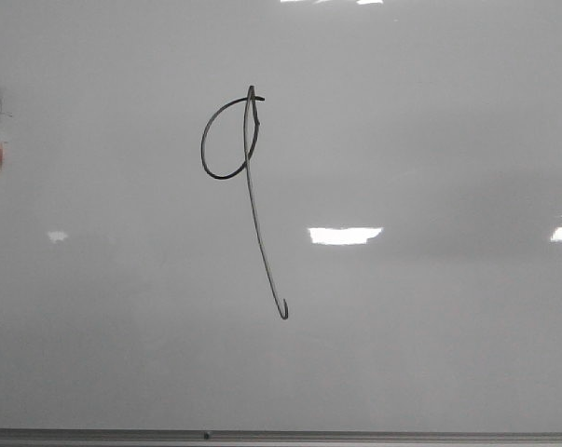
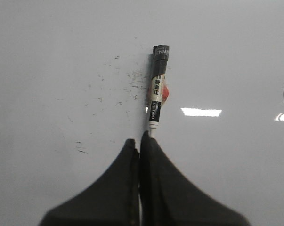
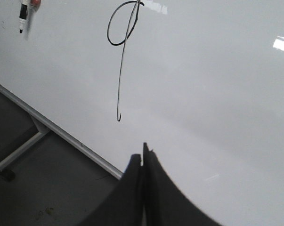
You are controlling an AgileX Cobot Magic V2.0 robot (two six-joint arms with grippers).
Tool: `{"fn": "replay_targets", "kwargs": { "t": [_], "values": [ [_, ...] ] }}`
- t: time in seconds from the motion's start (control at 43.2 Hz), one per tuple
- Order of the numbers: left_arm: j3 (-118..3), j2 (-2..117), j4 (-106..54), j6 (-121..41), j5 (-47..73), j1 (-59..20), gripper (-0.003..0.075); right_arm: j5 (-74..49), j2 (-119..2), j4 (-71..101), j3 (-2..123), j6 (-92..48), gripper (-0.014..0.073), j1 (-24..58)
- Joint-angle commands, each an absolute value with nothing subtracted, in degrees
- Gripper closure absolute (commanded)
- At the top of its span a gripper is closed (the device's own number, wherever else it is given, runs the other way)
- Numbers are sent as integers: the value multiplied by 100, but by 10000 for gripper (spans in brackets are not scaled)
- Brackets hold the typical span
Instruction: Write number 9 on whiteboard
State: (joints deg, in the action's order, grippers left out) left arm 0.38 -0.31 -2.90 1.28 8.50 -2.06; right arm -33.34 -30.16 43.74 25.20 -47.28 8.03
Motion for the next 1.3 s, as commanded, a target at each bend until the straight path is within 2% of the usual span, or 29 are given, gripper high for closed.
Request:
{"fn": "replay_targets", "kwargs": {
  "t": [0.0, 0.925, 1.087, 1.156, 1.272],
  "values": [
    [47, -153, -278, 183, 417, -177, 739, -3045, -3026, 4584, 2679, -4724, 662, 768],
    [47, -142, -278, 183, 417, -177, 739, -3045, -3026, 4584, 2679, -4724, 662, 768],
    [47, -142, -278, 183, 417, -177, 739, -2552, -2921, 4406, 2671, -4687, 662, 768],
    [47, -142, -278, 183, 417, -177, 739, -2229, -2718, 4064, 2596, -4338, 662, 768],
    [47, -142, -278, 183, 417, -177, 739, -1682, -2208, 2665, 2202, -2930, 662, 750]
  ]
}}
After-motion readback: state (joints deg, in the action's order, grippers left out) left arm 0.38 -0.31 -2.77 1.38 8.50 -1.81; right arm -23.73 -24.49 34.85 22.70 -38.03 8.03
